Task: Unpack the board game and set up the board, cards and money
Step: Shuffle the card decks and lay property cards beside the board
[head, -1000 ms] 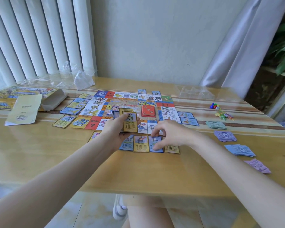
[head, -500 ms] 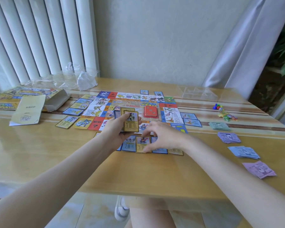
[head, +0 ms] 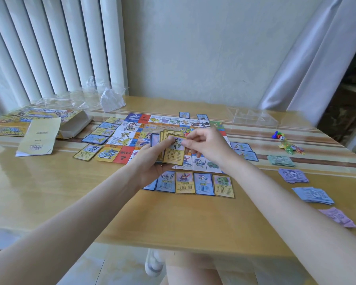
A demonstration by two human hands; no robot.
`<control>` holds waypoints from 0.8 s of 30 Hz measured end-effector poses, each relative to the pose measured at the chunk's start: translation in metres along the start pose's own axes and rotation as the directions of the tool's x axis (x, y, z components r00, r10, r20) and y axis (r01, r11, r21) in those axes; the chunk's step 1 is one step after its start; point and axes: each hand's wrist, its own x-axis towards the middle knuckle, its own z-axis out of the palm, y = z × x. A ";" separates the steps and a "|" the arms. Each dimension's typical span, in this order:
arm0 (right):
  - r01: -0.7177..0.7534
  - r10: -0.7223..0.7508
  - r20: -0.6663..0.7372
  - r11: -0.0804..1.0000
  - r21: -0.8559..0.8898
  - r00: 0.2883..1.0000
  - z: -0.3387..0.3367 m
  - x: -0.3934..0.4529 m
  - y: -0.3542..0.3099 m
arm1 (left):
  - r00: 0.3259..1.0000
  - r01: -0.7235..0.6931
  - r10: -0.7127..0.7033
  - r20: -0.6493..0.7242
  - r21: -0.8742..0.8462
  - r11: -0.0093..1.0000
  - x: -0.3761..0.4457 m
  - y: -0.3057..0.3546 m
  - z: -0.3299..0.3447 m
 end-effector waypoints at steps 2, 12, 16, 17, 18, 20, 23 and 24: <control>-0.009 0.009 -0.023 1.000 0.026 1.000 0.000 0.002 0.003 | 0.999 0.012 -0.011 0.046 -0.036 0.999 0.001 0.002 -0.002; -0.004 0.004 -0.040 1.000 -0.007 0.999 -0.001 0.009 0.002 | 1.000 0.007 -0.006 0.008 -0.073 0.997 0.004 0.005 -0.004; -0.018 0.023 -0.227 0.999 0.027 0.974 -0.009 0.015 0.000 | 0.995 -0.098 0.098 -0.008 -0.064 0.993 0.008 0.021 -0.012; -0.021 0.036 -0.261 0.998 0.057 0.965 -0.013 0.017 -0.001 | 0.991 -0.133 0.134 0.002 -0.081 0.988 0.010 0.028 -0.017; -0.024 0.047 -0.273 0.996 0.089 0.961 -0.016 0.020 -0.003 | 0.986 -0.163 0.165 0.010 -0.084 0.983 0.011 0.036 -0.023; -0.020 0.054 -0.262 0.991 0.133 0.964 -0.019 0.024 -0.006 | 0.978 -0.209 0.209 -0.001 -0.061 0.976 0.010 0.051 -0.033; -0.012 0.041 -0.226 0.992 0.129 0.973 -0.015 0.029 -0.012 | 0.967 -0.251 0.250 -0.044 -0.021 0.968 0.006 0.062 -0.039; -0.013 0.038 -0.217 0.993 0.114 0.975 -0.013 0.031 -0.014 | 0.963 -0.264 0.263 -0.057 -0.015 0.964 0.005 0.065 -0.039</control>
